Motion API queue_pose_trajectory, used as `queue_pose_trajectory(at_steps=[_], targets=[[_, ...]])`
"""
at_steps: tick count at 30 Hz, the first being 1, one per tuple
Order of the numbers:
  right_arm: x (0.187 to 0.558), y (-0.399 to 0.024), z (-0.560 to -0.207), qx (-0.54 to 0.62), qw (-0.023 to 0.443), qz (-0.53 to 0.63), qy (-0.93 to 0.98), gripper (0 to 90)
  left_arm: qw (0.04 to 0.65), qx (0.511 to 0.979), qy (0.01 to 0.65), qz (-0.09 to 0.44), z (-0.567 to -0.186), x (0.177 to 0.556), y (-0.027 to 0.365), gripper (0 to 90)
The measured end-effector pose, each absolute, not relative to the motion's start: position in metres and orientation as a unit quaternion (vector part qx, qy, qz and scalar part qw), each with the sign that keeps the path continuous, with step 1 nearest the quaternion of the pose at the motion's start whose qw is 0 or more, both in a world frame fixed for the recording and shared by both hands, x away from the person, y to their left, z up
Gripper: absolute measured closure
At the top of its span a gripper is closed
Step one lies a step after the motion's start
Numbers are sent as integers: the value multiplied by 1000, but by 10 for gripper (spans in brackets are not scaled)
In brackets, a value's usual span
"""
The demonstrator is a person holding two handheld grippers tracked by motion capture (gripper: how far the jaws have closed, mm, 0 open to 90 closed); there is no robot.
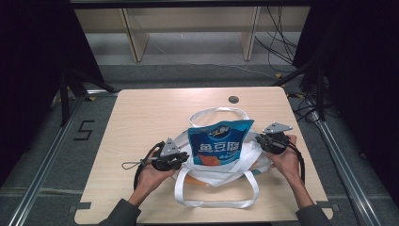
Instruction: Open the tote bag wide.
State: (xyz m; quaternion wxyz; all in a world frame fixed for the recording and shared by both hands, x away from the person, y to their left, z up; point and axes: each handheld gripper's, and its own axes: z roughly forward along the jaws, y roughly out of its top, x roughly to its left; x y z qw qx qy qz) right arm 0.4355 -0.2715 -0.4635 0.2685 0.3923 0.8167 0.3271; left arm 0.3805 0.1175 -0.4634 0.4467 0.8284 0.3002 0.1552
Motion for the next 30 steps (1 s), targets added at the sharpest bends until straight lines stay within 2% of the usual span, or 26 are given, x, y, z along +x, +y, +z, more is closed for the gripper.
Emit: queue_pose_trajectory(at_steps=[4, 7, 10, 14, 19, 30], targets=[[411, -272, -446, 382, 248, 363, 813, 746, 490, 814, 292, 107, -448, 362, 119, 785], [389, -264, -443, 366, 200, 375, 828, 747, 449, 849, 257, 106, -456, 348, 114, 761], [374, -253, -447, 339, 169, 369, 849, 766, 409, 873, 249, 98, -479, 341, 111, 761], [366, -240, -460, 319, 161, 329, 874, 793, 369, 890, 245, 110, -500, 338, 102, 760], [369, -234, -480, 322, 147, 299, 886, 828, 371, 886, 246, 127, -503, 338, 99, 753], [387, -225, -494, 324, 171, 273, 890, 854, 366, 880, 256, 161, -506, 359, 94, 756]])
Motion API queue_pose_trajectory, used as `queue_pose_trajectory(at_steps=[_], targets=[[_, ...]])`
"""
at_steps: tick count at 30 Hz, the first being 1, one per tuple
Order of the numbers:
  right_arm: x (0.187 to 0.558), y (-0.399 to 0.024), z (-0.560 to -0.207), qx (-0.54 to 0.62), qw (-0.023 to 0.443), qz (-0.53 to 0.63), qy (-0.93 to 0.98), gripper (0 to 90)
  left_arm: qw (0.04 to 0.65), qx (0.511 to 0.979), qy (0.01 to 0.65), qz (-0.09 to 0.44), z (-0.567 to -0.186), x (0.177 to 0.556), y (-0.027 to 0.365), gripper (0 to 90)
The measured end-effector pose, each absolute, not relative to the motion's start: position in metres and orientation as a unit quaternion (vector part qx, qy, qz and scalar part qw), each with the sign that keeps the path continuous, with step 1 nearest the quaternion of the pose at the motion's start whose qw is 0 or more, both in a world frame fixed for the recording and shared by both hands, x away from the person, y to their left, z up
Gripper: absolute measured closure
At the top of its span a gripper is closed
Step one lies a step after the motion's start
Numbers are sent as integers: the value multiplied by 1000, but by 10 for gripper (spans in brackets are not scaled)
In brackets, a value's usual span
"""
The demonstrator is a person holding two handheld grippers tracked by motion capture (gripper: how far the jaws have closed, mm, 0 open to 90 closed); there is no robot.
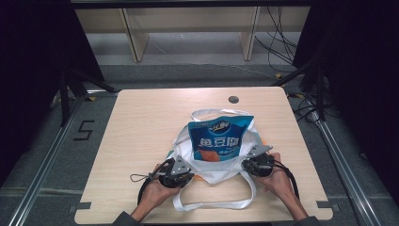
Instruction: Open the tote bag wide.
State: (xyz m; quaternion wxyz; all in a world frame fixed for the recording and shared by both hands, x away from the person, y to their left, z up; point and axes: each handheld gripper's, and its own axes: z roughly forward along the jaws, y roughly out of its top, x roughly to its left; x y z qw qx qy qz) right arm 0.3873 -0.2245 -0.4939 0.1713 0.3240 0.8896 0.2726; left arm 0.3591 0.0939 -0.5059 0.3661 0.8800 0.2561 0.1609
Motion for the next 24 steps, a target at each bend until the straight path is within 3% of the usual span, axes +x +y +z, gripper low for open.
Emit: queue_pose_trajectory(at_steps=[3, 17, 24], targets=[[400, -223, -496, 323, 192, 278, 884, 855, 365, 877, 262, 171, -507, 370, 94, 756], [455, -222, -501, 356, 200, 305, 861, 856, 374, 860, 294, 183, -510, 422, 98, 752], [464, -224, -501, 366, 194, 313, 855, 853, 386, 850, 305, 187, -512, 430, 99, 748]])
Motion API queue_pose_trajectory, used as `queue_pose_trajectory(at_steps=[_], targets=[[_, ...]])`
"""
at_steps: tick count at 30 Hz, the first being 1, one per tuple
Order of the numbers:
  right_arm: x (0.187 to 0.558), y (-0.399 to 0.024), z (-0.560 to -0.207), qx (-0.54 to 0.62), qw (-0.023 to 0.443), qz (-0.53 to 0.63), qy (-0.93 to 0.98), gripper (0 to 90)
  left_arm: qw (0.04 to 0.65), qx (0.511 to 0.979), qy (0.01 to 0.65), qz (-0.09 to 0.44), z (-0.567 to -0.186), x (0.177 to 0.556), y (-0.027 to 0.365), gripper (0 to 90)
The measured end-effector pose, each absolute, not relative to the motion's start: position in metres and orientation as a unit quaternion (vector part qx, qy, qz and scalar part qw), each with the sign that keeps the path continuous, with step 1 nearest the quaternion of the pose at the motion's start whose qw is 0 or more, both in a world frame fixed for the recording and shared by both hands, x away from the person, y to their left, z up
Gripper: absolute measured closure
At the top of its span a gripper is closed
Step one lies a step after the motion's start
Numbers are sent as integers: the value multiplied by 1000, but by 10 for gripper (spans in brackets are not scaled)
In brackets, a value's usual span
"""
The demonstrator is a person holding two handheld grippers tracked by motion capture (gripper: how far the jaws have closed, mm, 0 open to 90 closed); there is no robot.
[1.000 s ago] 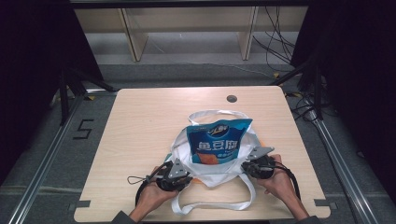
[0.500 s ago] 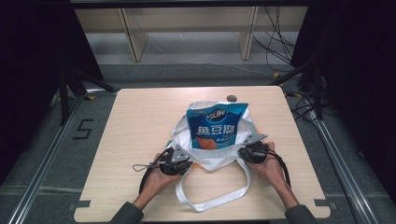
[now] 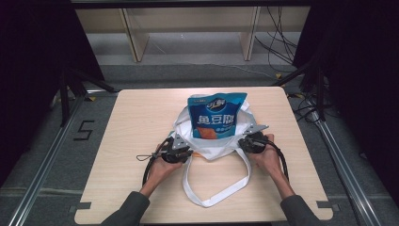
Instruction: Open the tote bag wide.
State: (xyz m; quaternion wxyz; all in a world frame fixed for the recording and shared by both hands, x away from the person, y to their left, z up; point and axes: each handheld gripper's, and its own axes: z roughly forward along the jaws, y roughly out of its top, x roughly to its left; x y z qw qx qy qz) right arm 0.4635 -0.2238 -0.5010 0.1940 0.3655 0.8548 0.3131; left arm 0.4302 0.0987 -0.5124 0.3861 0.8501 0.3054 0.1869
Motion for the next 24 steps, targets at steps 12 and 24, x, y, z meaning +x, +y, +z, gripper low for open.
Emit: queue_pose_trajectory(at_steps=[12, 24], targets=[[457, -235, -495, 398, 177, 342, 833, 642, 405, 838, 314, 186, -500, 419, 101, 549], [435, -245, -468, 417, 168, 394, 802, 494, 436, 823, 323, 168, -483, 403, 116, 432]])
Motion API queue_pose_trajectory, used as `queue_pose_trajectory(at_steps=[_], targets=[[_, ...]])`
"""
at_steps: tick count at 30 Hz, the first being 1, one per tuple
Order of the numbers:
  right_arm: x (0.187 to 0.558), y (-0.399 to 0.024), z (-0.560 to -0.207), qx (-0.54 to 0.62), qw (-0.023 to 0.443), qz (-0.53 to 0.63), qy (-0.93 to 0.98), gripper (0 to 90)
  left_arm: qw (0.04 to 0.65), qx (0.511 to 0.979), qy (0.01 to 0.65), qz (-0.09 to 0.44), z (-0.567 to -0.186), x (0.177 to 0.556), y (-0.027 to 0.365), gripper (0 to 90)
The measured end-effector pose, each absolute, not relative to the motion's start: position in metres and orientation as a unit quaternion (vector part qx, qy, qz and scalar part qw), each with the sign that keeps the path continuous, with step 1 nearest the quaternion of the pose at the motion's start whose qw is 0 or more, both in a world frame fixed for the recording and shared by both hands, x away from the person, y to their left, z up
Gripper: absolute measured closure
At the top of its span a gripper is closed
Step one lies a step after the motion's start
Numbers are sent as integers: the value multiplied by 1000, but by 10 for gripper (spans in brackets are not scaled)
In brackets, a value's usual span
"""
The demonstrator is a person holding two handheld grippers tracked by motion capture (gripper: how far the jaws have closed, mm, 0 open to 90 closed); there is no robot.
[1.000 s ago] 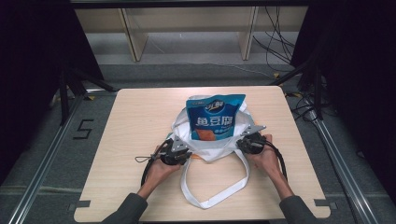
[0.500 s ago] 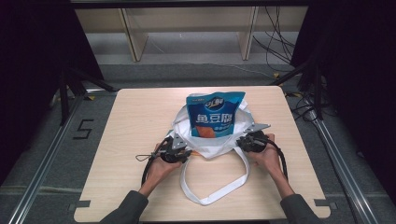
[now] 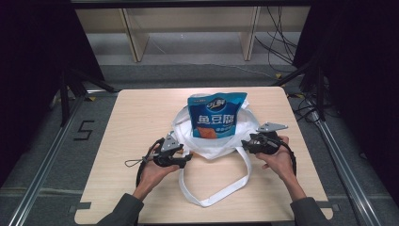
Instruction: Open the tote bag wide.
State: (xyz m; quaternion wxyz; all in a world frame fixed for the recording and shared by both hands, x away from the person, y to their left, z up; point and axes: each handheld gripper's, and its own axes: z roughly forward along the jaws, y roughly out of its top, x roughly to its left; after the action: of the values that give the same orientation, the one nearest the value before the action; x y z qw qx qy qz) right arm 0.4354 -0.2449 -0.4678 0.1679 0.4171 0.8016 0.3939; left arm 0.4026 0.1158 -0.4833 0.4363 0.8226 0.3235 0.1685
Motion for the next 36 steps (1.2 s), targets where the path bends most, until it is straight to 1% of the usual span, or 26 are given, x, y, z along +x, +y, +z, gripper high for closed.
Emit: queue_pose_trajectory(at_steps=[1, 2, 4, 5, 7, 9, 10, 12, 13, 15, 16, 17, 18, 19, 21, 22, 23, 24, 25, 26, 27, 29, 31, 33, 34, 36], targets=[[434, -246, -466, 411, 168, 390, 807, 491, 434, 826, 318, 170, -483, 403, 117, 425], [432, -244, -466, 412, 172, 398, 801, 490, 438, 820, 329, 167, -483, 401, 116, 418], [429, -244, -464, 398, 171, 398, 809, 486, 437, 824, 321, 163, -481, 401, 117, 402], [427, -244, -462, 401, 166, 394, 810, 482, 439, 819, 331, 162, -481, 400, 116, 389], [427, -245, -461, 388, 176, 398, 813, 472, 440, 822, 323, 160, -480, 399, 118, 378], [423, -243, -460, 398, 166, 396, 810, 458, 448, 816, 330, 156, -480, 397, 118, 361], [424, -244, -460, 385, 180, 398, 813, 450, 442, 818, 332, 159, -479, 396, 119, 353], [421, -244, -459, 385, 179, 398, 814, 444, 439, 820, 330, 161, -478, 394, 122, 345], [417, -242, -458, 395, 169, 397, 811, 440, 441, 818, 334, 157, -478, 393, 122, 343], [415, -243, -458, 395, 171, 399, 810, 423, 448, 811, 342, 157, -478, 390, 123, 338], [414, -242, -459, 395, 174, 400, 809, 413, 449, 814, 334, 157, -478, 390, 125, 335], [412, -242, -457, 401, 164, 393, 811, 402, 444, 816, 333, 158, -478, 388, 127, 331], [412, -243, -457, 396, 169, 393, 813, 398, 447, 813, 339, 157, -478, 386, 127, 328], [410, -242, -459, 399, 173, 398, 808, 395, 442, 820, 327, 155, -477, 386, 129, 324], [408, -243, -457, 401, 166, 394, 810, 386, 440, 820, 331, 156, -477, 383, 131, 320], [407, -243, -457, 399, 168, 395, 810, 381, 448, 811, 341, 156, -477, 381, 131, 317], [406, -244, -457, 397, 170, 393, 812, 380, 446, 813, 337, 160, -477, 380, 133, 316], [407, -245, -458, 385, 181, 399, 812, 377, 450, 811, 339, 158, -477, 379, 134, 316], [403, -243, -457, 402, 168, 396, 809, 373, 446, 815, 335, 159, -477, 379, 135, 316], [402, -244, -457, 398, 167, 394, 812, 367, 449, 808, 348, 158, -479, 378, 135, 315], [401, -243, -458, 405, 168, 396, 807, 365, 439, 815, 342, 160, -480, 378, 138, 315], [399, -243, -458, 405, 166, 394, 808, 362, 440, 813, 347, 157, -481, 377, 139, 308], [397, -245, -459, 385, 187, 386, 817, 353, 437, 817, 341, 158, -482, 375, 143, 303], [392, -243, -459, 398, 174, 386, 814, 348, 443, 811, 347, 158, -483, 373, 143, 297], [393, -245, -459, 383, 182, 386, 819, 345, 448, 805, 356, 155, -484, 370, 142, 292], [387, -242, -458, 398, 172, 387, 814, 342, 445, 810, 349, 156, -484, 369, 144, 285]])
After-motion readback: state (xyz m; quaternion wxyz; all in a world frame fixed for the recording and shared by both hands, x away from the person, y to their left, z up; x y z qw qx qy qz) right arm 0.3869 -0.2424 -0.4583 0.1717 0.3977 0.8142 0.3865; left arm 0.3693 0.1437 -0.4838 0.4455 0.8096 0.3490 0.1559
